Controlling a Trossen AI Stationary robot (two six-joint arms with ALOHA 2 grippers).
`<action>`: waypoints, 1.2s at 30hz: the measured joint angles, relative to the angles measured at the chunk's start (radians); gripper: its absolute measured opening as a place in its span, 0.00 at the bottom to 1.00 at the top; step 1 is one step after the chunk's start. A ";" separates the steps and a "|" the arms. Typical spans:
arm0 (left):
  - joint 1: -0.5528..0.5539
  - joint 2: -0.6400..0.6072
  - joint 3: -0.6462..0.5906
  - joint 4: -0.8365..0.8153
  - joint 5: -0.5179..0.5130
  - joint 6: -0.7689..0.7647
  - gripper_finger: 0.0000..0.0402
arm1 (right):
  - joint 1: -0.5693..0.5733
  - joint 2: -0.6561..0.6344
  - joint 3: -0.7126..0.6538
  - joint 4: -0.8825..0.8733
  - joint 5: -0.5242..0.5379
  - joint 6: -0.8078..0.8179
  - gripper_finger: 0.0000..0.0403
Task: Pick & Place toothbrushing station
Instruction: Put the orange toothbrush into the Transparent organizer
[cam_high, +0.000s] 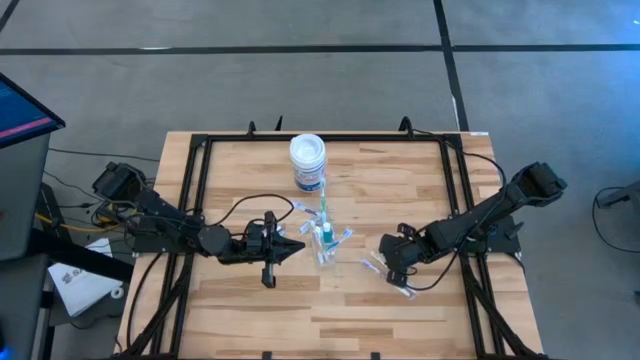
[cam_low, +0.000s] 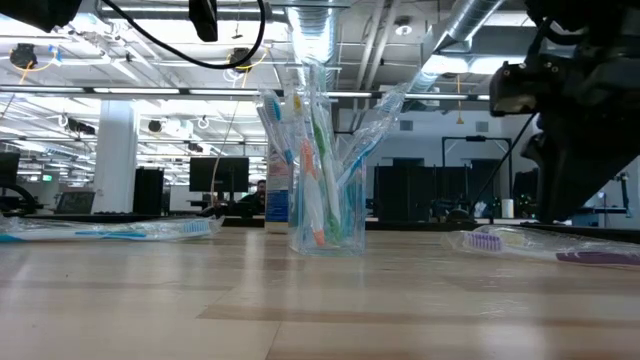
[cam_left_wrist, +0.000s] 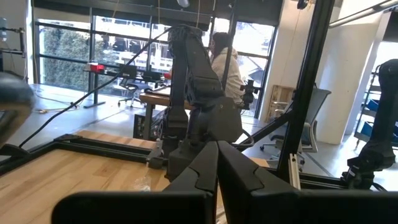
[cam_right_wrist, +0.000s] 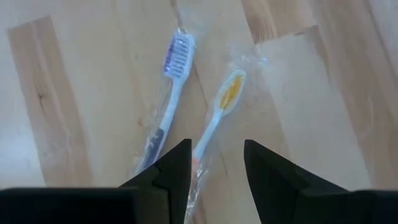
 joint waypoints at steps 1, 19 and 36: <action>0.000 0.000 0.000 0.000 0.000 0.000 0.00 | -0.002 0.000 0.000 0.000 0.007 0.000 0.34; 0.000 0.000 0.000 0.000 0.000 -0.001 0.00 | -0.005 0.119 0.002 0.053 0.044 -0.007 0.35; 0.000 0.000 -0.001 -0.011 0.000 -0.004 0.00 | -0.004 0.126 0.002 0.060 0.041 -0.009 0.25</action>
